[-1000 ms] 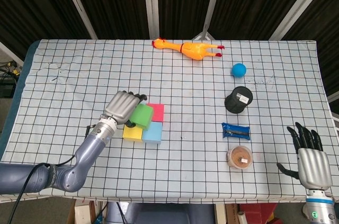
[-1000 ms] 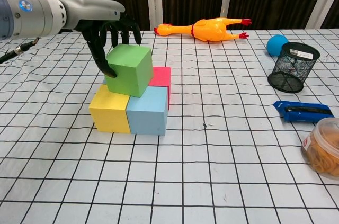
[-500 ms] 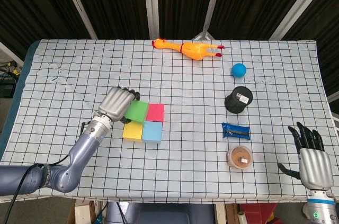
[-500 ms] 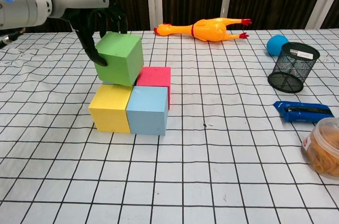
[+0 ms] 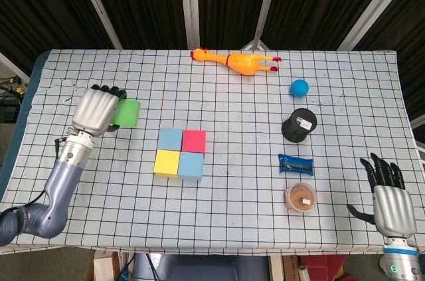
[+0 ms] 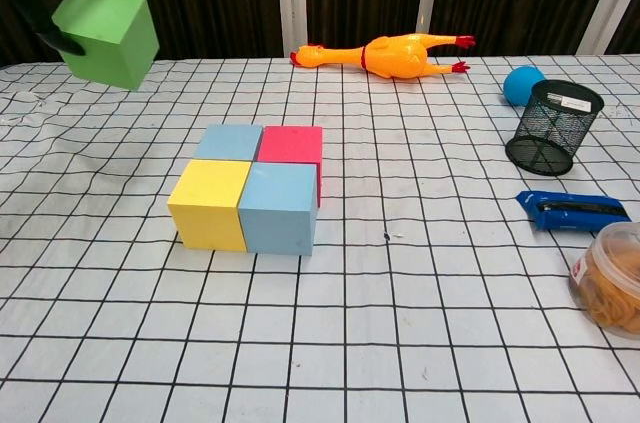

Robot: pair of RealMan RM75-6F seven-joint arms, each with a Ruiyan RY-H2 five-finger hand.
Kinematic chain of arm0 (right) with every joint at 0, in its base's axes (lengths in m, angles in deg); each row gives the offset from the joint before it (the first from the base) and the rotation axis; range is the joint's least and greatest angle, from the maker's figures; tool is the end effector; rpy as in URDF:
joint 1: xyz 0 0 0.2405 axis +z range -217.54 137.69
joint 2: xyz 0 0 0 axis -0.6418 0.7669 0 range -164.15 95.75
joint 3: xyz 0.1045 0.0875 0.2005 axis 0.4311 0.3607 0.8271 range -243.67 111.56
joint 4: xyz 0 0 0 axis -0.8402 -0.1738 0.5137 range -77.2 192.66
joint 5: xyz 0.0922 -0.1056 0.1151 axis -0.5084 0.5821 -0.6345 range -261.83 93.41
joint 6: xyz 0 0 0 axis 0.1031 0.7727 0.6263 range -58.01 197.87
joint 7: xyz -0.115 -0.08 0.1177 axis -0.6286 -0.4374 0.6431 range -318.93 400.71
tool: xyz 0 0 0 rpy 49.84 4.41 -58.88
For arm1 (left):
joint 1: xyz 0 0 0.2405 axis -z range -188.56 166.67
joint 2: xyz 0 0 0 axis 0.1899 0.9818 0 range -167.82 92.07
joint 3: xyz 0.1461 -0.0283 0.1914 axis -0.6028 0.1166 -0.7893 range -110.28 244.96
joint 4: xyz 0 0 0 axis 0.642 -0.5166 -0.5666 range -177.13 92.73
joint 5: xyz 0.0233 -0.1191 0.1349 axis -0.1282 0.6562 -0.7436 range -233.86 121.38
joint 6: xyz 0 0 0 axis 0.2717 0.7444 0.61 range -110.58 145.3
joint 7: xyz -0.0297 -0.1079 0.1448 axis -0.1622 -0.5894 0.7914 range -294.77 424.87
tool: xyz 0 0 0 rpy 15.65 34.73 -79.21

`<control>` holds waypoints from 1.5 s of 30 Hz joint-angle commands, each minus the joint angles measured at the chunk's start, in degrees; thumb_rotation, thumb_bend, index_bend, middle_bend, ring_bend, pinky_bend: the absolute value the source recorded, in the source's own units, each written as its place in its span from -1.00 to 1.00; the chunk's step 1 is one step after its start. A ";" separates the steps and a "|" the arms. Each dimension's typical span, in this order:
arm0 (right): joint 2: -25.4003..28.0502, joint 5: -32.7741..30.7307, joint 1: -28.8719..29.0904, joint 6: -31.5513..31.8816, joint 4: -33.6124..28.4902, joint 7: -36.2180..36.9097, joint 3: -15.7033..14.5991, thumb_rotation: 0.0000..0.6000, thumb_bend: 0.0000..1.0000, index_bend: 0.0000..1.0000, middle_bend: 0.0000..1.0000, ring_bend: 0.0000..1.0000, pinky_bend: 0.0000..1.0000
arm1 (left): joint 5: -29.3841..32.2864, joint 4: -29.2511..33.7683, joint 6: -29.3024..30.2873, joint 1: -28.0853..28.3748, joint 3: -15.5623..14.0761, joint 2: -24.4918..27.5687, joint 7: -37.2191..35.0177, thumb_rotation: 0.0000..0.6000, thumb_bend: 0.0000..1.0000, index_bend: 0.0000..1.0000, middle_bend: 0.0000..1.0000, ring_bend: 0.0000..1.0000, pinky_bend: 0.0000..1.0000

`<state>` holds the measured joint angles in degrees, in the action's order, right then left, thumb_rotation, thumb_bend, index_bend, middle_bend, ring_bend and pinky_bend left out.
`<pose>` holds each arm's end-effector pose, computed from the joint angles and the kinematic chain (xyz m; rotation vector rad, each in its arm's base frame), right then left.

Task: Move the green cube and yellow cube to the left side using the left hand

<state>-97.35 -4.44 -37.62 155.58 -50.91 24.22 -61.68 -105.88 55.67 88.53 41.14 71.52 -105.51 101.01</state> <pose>-0.2618 -0.2046 0.1741 1.3016 -0.9515 0.8134 -0.1208 0.3992 0.1375 -1.6568 -0.5155 -0.7356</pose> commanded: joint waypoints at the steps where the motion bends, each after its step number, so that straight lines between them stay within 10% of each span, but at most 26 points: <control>1: -0.15 0.04 0.07 -0.14 -0.14 -0.16 -0.11 1.00 -0.92 -0.76 -1.00 -0.87 -1.00 | 1.70 -7.57 -1.74 -2.23 0.57 -2.86 -4.10 1.00 -0.70 0.01 -0.02 -0.20 -0.16; 16: -0.63 -1.56 0.38 -0.33 0.39 -1.08 0.48 1.00 -0.92 -0.76 -1.00 -0.87 -1.00 | 4.27 -31.41 -9.51 -2.39 4.48 -21.90 -7.71 1.00 -0.84 -0.25 -0.30 -0.27 -0.16; 23: -0.36 -1.71 0.33 -0.37 0.20 -1.05 0.38 1.00 -0.92 -0.76 -1.00 -0.87 -1.00 | 3.15 -24.24 -10.26 -3.16 7.74 -18.25 -11.08 1.00 -1.00 -0.88 -0.96 -0.68 -0.22; 30: -0.42 -1.58 0.53 -0.75 -0.02 -1.37 0.13 1.00 -0.92 -0.76 -1.00 -0.87 -1.00 | -0.09 -2.60 -8.18 -4.92 9.80 -3.69 -9.05 1.00 -1.00 -0.93 -1.00 -0.83 -0.27; 45: 0.08 -0.89 0.10 0.08 -0.31 -0.18 0.02 1.00 -0.92 -0.76 -1.00 -0.87 -1.00 | 2.67 9.73 -14.12 -8.15 -2.64 3.03 0.93 1.00 -1.00 -0.91 -0.95 -0.81 -0.23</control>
<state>-97.28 -5.33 -37.51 155.66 -51.22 24.04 -61.65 -103.76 65.37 75.48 33.49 69.75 -102.40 101.73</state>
